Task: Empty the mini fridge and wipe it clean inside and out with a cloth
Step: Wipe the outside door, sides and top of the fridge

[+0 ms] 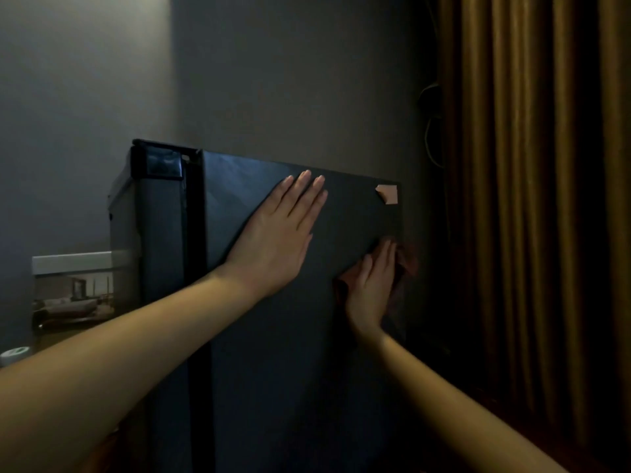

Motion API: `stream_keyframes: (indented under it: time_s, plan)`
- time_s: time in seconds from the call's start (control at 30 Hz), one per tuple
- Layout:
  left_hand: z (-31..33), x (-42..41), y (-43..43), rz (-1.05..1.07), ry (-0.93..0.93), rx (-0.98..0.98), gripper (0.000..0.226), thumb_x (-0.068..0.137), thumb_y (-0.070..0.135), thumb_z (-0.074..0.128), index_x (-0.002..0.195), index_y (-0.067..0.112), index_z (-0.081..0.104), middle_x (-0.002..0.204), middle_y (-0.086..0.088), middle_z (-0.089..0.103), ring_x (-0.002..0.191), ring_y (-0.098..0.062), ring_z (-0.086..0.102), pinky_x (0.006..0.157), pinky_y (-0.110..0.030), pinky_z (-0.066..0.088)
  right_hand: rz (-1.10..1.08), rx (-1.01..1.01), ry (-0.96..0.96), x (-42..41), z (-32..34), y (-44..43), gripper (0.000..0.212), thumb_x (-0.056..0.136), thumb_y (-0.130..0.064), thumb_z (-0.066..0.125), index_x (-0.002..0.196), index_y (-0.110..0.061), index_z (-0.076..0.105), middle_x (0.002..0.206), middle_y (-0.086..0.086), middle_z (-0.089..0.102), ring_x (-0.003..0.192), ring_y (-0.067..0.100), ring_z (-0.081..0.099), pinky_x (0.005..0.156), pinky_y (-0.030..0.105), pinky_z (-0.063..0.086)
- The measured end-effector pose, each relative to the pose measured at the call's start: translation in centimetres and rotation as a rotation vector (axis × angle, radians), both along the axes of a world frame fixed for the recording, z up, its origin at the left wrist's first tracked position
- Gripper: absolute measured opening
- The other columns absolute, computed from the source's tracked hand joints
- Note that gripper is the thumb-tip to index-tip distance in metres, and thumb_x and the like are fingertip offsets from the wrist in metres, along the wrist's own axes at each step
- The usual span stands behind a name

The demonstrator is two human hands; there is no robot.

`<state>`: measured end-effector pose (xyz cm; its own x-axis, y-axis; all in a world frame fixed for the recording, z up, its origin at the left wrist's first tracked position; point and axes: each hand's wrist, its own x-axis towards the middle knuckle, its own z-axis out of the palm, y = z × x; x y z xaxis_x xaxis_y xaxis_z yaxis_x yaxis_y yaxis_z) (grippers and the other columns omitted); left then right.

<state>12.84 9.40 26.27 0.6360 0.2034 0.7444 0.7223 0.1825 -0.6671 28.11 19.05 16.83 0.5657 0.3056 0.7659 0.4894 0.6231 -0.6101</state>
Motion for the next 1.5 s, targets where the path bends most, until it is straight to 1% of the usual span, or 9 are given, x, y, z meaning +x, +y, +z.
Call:
stream_keyframes:
  time_s: [0.2,0.37,0.53,0.7,0.9,1.03,1.13,1.23,1.5]
  plan:
    - [-0.2,0.1,-0.1,-0.003,-0.016,-0.014,0.061,0.098,0.029,0.004,0.151,0.0,-0.005,0.16,-0.018,-0.005,0.148,-0.032,-0.002,0.122,-0.043,-0.001,0.0,0.182,-0.245,-1.3,3.8,-1.4,0.059,0.097,-0.034,0.023,0.148,-0.007,0.031,0.157,0.009,0.028,0.145,0.013,0.02,0.118,0.024,0.013]
    - [-0.2,0.1,-0.3,0.009,-0.018,-0.029,0.061,0.098,0.029,0.002,0.15,-0.001,-0.009,0.159,-0.019,-0.009,0.148,-0.034,-0.006,0.12,-0.043,-0.004,0.031,0.115,-0.095,3.6,5.9,2.7,0.049,0.101,-0.022,0.028,0.148,-0.004,0.032,0.156,0.011,0.028,0.146,0.02,0.021,0.115,0.016,0.008]
    - [-0.2,0.1,-0.2,-0.007,-0.028,-0.04,0.061,0.098,0.028,0.001,0.15,-0.002,-0.009,0.159,-0.02,-0.009,0.148,-0.034,-0.006,0.121,-0.044,-0.003,0.074,-0.111,0.158,4.6,-2.0,2.9,0.048,0.105,-0.019,0.029,0.151,-0.004,0.024,0.159,0.012,0.021,0.147,0.022,0.018,0.118,0.024,0.008]
    - [-0.3,0.2,-0.2,-0.007,-0.03,-0.048,0.062,0.097,0.028,0.0,0.15,-0.001,-0.01,0.159,-0.021,-0.009,0.148,-0.035,-0.006,0.121,-0.044,-0.002,0.013,-0.078,0.007,0.6,-5.8,0.2,0.06,0.096,-0.032,0.023,0.15,-0.007,0.024,0.159,0.008,0.018,0.146,0.013,0.014,0.116,0.017,0.005]
    - [-0.3,0.1,-0.1,-0.017,-0.024,-0.041,0.062,0.098,0.029,0.003,0.15,-0.001,-0.007,0.159,-0.021,-0.008,0.148,-0.034,-0.005,0.121,-0.044,-0.001,0.05,0.094,-0.171,1.1,1.3,0.1,0.058,0.098,-0.036,0.024,0.151,-0.012,0.027,0.158,-0.003,0.021,0.145,0.006,0.014,0.117,0.019,0.008]
    - [-0.3,0.2,-0.2,-0.02,-0.025,-0.05,0.062,0.098,0.03,0.004,0.151,-0.001,-0.006,0.159,-0.02,-0.007,0.148,-0.034,-0.005,0.121,-0.043,-0.002,0.071,0.019,-0.019,4.6,0.6,2.8,0.051,0.102,-0.028,0.028,0.149,-0.009,0.03,0.158,0.005,0.025,0.146,0.012,0.018,0.114,0.012,0.006]
    - [-0.3,0.2,-0.3,-0.006,-0.026,-0.048,0.062,0.098,0.029,0.003,0.151,-0.001,-0.008,0.159,-0.02,-0.009,0.148,-0.034,-0.006,0.12,-0.043,-0.005,0.102,-0.124,0.166,5.6,-4.4,3.5,0.045,0.105,-0.015,0.029,0.149,-0.002,0.027,0.157,0.015,0.024,0.146,0.024,0.02,0.118,0.024,0.011]
    - [-0.3,0.3,-0.4,0.0,-0.027,-0.042,0.062,0.097,0.029,0.001,0.151,-0.001,-0.008,0.159,-0.02,-0.008,0.148,-0.034,-0.005,0.12,-0.043,-0.004,0.067,-0.241,0.25,3.7,-10.2,2.6,0.05,0.104,-0.024,0.028,0.149,-0.001,0.024,0.157,0.019,0.022,0.146,0.029,0.02,0.118,0.028,0.01]
    - [-1.4,0.5,0.0,0.025,-0.036,-0.03,0.061,0.1,0.031,0.003,0.149,-0.002,-0.011,0.159,-0.02,-0.01,0.148,-0.033,-0.007,0.118,-0.043,-0.007,0.086,0.036,-0.118,-0.3,-6.1,-1.0,0.054,0.1,-0.034,0.027,0.151,-0.019,0.023,0.159,-0.006,0.016,0.145,0.001,0.011,0.115,0.013,0.005]
